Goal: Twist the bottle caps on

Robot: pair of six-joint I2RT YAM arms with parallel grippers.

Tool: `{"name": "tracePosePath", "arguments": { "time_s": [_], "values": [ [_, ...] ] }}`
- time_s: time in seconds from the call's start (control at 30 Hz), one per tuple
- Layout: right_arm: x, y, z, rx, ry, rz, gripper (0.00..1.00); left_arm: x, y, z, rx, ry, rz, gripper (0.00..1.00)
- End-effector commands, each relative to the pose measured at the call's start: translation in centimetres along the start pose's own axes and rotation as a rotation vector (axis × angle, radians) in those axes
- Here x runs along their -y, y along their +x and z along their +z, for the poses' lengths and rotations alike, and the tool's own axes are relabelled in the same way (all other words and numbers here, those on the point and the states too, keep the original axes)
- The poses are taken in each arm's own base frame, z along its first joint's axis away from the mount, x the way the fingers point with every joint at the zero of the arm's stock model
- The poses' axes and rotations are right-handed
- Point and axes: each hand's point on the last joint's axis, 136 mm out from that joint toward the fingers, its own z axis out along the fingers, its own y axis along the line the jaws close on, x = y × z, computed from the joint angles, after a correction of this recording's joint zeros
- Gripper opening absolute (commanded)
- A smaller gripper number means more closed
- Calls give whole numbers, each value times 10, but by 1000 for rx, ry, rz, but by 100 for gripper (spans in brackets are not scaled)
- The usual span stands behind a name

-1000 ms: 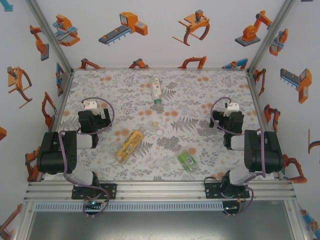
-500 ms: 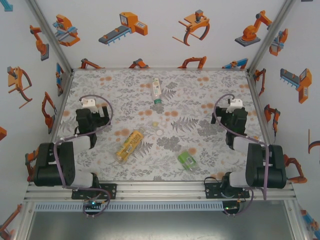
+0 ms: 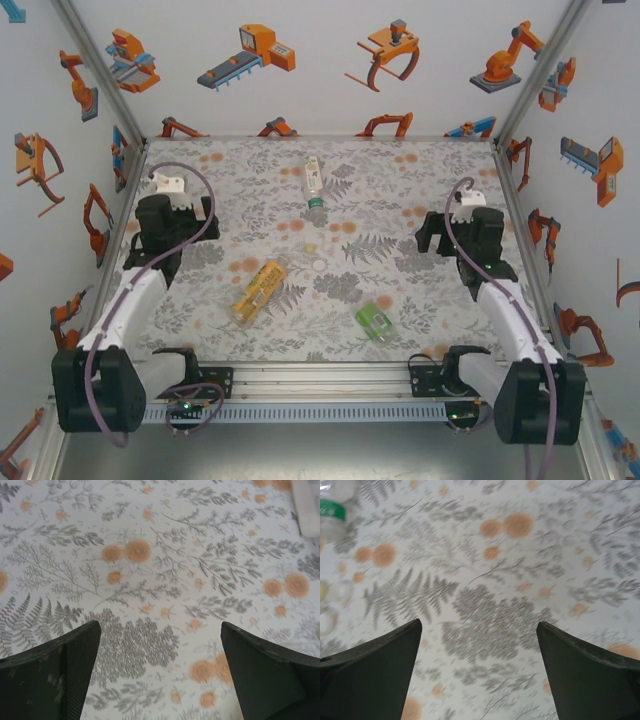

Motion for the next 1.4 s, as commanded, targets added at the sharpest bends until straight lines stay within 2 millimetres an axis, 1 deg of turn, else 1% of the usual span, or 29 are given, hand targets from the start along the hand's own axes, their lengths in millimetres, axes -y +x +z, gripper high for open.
{"name": "tracePosePath", "arguments": {
  "time_s": [0.0,0.1,0.17,0.2,0.3,0.37,0.47,0.5,0.57,0.63,0.7,0.8,0.93,1.03,1.17,1.23,1.37],
  "values": [
    [-32,27,-21,-172,-88,122,82,17,22,-32,-101,81,-37,97],
    [-53,36,-32,-261,-119,132,78,21,22,-55,-39,101,-55,97],
    [-66,44,-38,-323,-120,122,70,18,21,-67,-11,88,-89,97],
    [-72,49,-41,-363,-123,120,68,18,23,-71,-11,87,-106,97],
    [-89,61,-47,-463,-128,106,68,21,30,-76,-38,95,-132,97],
    [-98,69,-52,-528,-112,72,67,28,24,-79,-48,135,-138,97],
    [-105,79,-56,-608,-76,35,65,50,19,-79,-72,258,-116,97],
    [-107,83,-56,-637,-60,25,65,51,20,-76,-87,261,-141,97],
    [-111,88,-57,-670,-44,7,66,48,23,-70,-116,238,-187,97],
    [-117,91,-56,-688,-35,-14,66,50,25,-69,-156,242,-173,97],
    [-124,93,-55,-698,-25,-34,66,44,28,-68,-185,201,-161,97],
    [-138,93,-52,-701,-22,-92,65,38,30,-67,-180,163,-160,97],
    [-159,99,-51,-728,-57,-169,65,40,19,-72,-132,181,-160,97],
    [-170,109,-49,-774,-65,-223,65,42,15,-76,-99,194,-161,97],
    [-183,127,-44,-832,-52,-326,66,36,16,-75,-92,159,-156,97],
    [-189,136,-41,-861,-51,-365,68,33,17,-74,-98,145,-157,97],
    [-197,149,-33,-912,-43,-423,72,36,18,-72,-109,162,-158,97]
  ]
}}
